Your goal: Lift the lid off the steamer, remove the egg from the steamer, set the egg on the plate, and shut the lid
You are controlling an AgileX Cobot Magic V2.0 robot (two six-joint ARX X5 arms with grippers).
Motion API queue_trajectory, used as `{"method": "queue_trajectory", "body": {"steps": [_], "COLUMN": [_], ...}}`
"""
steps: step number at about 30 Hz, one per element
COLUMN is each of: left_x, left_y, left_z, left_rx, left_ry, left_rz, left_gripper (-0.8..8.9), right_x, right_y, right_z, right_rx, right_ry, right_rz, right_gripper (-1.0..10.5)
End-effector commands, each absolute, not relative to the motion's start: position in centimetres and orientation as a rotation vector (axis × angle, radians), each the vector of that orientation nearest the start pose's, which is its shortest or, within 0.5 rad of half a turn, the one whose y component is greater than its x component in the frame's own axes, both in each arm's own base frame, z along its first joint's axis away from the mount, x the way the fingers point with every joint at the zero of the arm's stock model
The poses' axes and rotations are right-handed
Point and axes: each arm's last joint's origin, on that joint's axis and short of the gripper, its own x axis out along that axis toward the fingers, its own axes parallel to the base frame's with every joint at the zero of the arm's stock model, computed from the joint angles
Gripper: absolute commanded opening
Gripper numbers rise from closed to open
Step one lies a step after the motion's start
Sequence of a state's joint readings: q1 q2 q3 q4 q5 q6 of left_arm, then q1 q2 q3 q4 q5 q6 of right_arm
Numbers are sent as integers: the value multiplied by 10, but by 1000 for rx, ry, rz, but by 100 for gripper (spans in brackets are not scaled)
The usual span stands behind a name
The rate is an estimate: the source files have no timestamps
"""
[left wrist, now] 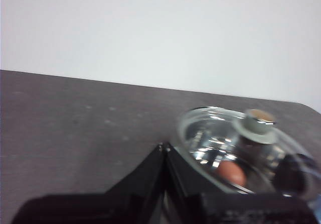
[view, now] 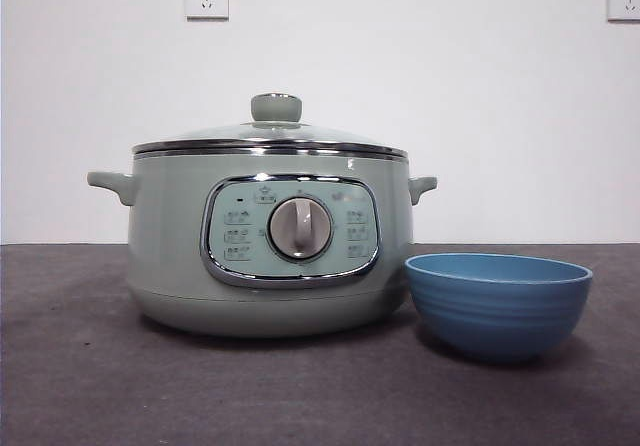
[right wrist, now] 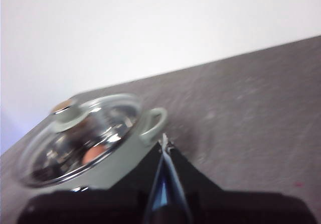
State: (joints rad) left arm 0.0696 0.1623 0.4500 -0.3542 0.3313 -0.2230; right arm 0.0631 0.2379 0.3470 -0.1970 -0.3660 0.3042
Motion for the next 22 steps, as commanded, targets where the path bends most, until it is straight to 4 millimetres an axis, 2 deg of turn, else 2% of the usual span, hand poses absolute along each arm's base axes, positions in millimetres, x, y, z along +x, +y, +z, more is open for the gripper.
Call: {"method": "queue_trajectory", "body": {"steps": [1, 7, 12, 17, 22], "left_x": [72, 79, 85, 88, 88], "left_y": [-6, -10, -12, -14, -14], "left_z": [285, 315, 331, 339, 344], "left_rx": [-213, -189, -169, -161, -156], "left_ry": [121, 234, 345, 425, 449], "left_rz": [-325, -492, -609, -691, -693], "left_gripper": [-7, -7, -7, -7, 0], "right_x": [100, 119, 132, 138, 140], "right_y": [19, 25, 30, 35, 38], "right_z": [267, 317, 352, 368, 368], "right_rx": [273, 211, 137, 68, 63], "right_ry": [193, 352, 461, 565, 609], "right_rz": [490, 699, 819, 881, 903], "right_gripper": [-11, -11, -11, -11, 10]}}
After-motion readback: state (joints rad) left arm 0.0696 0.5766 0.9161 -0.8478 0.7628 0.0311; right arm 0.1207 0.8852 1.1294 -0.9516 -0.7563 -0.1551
